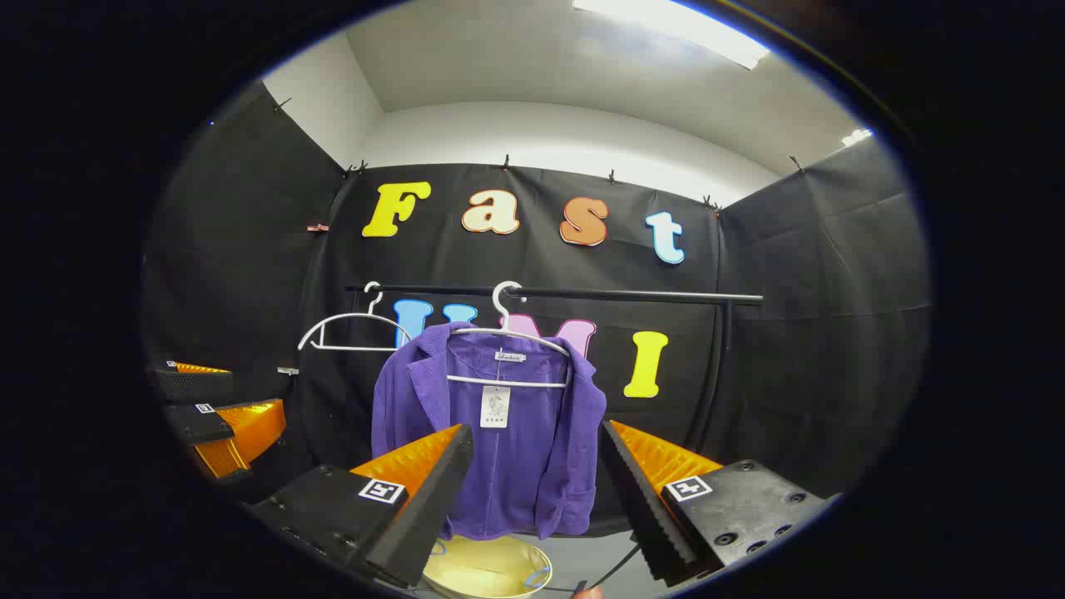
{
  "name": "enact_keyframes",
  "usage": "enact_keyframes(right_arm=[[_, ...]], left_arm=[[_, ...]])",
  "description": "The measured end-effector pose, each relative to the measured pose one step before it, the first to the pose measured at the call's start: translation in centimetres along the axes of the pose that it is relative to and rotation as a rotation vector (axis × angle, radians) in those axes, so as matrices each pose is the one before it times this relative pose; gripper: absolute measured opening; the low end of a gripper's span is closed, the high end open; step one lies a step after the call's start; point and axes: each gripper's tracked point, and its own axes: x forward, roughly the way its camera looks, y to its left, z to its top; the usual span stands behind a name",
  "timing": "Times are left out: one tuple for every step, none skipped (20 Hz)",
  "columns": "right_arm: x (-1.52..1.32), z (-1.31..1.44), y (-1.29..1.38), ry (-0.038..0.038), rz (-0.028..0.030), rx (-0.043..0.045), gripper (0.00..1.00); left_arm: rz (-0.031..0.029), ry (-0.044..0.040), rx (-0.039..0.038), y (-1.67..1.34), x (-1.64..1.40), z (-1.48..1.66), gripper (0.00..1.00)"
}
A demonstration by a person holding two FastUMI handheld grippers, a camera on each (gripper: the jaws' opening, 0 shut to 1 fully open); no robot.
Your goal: Grasp the clothes on the hanger with both hands and then place them into the laundry hamper below.
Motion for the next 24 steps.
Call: enact_keyframes(right_arm=[[0.013,0.010,0.044,-0.00009,0.00145,-0.00263,0.98],[0.057,0.023,0.113,-0.00129,0.00250,0.00022,0.98],[0.056,0.069,0.102,-0.00098,0.00335,0.00114,0.98],[0.080,0.010,0.162,0.00014,0.00413,-0.00109,0.97],[0.066,0.073,0.053,-0.00343,0.00275,-0.00505,0.98],[0.077,0.015,-0.143,-0.00215,-0.00171,-0.00558,0.98],[0.021,0.040,-0.025,-0.00324,-0.00033,0.00004,0.97],[-0.076,-0.050,0.022,0.00021,-0.00037,0.00502,0.98],[0.007,-0.159,0.062,0.00503,0.00168,0.00407,0.98],[-0.058,-0.182,-0.193,0.00298,-0.00281,-0.00071,0.97],[0.080,0.036,-0.167,-0.00111,-0.00263,-0.00075,0.98],[0.059,0.076,-0.253,-0.00362,-0.00239,0.00149,0.98],[-0.035,-0.088,-0.123,0.00092,0.00013,0.00446,0.96],[0.028,-0.204,-0.095,0.00367,0.00063,0.00450,0.97],[0.089,-0.218,-0.196,0.00482,-0.00066,0.00417,0.97],[0.038,-0.131,-0.179,0.00159,-0.00094,0.00484,0.96],[0.035,-0.014,-0.126,-0.00015,-0.00111,0.00738,0.98],[0.095,-0.194,-0.062,0.00434,0.00117,0.00705,0.98],[0.146,-0.092,-0.115,0.00306,0.00102,0.00543,0.96],[0.135,-0.102,-0.061,0.00260,0.00204,0.00225,0.98],[0.181,-0.055,-0.110,-0.00125,0.00391,-0.00047,0.98],[0.311,-0.037,-0.148,-0.00339,0.00264,-0.00329,0.98],[0.412,-0.123,-0.161,0.00164,0.00167,-0.00397,0.98],[0.380,-0.200,-0.121,0.00326,0.00404,0.00064,0.97]], left_arm=[[0.00104,-0.00110,0.00173,0.047,0.035,0.093,0.94],[0.00045,-0.00079,0.00174,0.029,0.027,-0.018,0.94],[0.00108,-0.00032,0.00199,-0.025,0.051,0.035,0.94],[0.00268,-0.00279,0.00156,0.036,0.034,0.029,0.94],[0.00042,-0.00401,0.00040,0.018,0.050,0.150,0.94],[0.00167,-0.00235,-0.00013,-0.004,0.057,-0.031,0.94],[-0.00102,-0.00003,-0.00011,-0.086,-0.005,0.034,0.94],[-0.00188,0.00070,0.00114,-0.190,0.152,-0.106,0.94],[-0.00194,-0.00281,0.00403,-0.165,0.109,0.077,0.95],[-0.00142,-0.00415,0.00664,-0.123,0.051,0.028,0.94],[0.00007,-0.00372,0.00515,-0.132,0.027,0.085,0.94],[-0.00171,-0.00387,0.00308,-0.209,-0.008,0.057,0.94],[-0.00180,-0.00339,0.00061,-0.265,0.042,0.147,0.94],[-0.00454,-0.00661,0.00031,-0.333,-0.064,0.188,0.94],[-0.00549,-0.01001,0.00136,-0.291,-0.091,0.283,0.94],[-0.00549,-0.00953,0.00390,-0.330,-0.077,0.154,0.94],[-0.00476,-0.00144,0.00555,-0.266,-0.024,-0.019,0.94],[-0.00731,0.00538,0.00504,-0.341,0.120,-0.137,0.95],[-0.00551,0.00664,0.00248,-0.225,0.162,-0.273,0.92],[-0.00582,0.00132,0.00104,-0.237,0.263,0.051,0.92],[-0.00250,-0.00248,0.00247,-0.321,0.148,-0.065,0.92],[-0.00375,0.00175,0.00285,-0.351,0.313,-0.040,0.94],[-0.00378,0.00342,0.00157,-0.322,0.260,-0.209,0.94],[0.00037,0.00385,-0.00398,-0.275,0.371,-0.073,0.92]])
